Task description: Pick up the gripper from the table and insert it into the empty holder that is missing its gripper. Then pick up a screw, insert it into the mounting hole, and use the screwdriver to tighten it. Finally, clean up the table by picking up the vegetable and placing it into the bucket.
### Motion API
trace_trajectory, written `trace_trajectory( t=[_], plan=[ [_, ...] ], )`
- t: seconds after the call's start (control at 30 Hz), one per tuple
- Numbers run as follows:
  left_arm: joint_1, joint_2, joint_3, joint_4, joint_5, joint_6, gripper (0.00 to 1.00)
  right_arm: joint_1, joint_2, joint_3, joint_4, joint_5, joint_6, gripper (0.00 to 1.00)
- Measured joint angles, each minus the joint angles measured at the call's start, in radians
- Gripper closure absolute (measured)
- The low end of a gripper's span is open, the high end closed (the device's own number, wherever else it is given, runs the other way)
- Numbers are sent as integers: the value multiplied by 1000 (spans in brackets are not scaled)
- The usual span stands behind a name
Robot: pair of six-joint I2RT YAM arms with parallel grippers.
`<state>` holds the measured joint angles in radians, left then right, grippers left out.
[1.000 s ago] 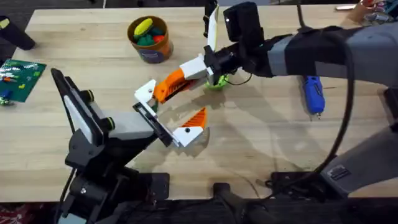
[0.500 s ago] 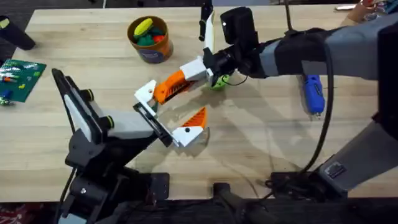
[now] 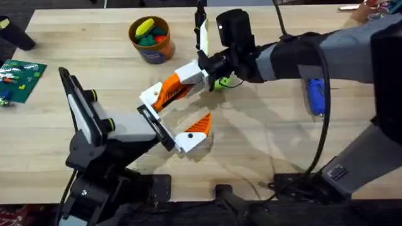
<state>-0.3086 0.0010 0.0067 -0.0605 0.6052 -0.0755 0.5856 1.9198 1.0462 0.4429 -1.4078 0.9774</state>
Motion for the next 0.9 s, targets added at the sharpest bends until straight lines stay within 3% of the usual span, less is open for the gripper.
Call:
trace_trajectory(
  t=[0.4,0.43,0.47,0.63,0.67,0.73,0.9],
  plan=[
    [1,0,0,0,-2,-9,11,1,0,0,2,8,18,977],
    [1,0,0,0,-3,-9,11,1,0,0,1,8,21,945],
    [1,0,0,0,-3,-8,11,1,0,0,0,13,23,861],
    [1,0,0,3,-17,18,11,17,21,-7,-13,63,22,162],
    [2,0,0,2,-20,21,11,17,28,-11,-17,68,22,63],
    [3,0,0,2,-23,22,11,17,36,-15,-17,72,18,12],
    [3,0,0,2,-21,23,11,14,37,-15,-14,68,18,7]
  ],
)
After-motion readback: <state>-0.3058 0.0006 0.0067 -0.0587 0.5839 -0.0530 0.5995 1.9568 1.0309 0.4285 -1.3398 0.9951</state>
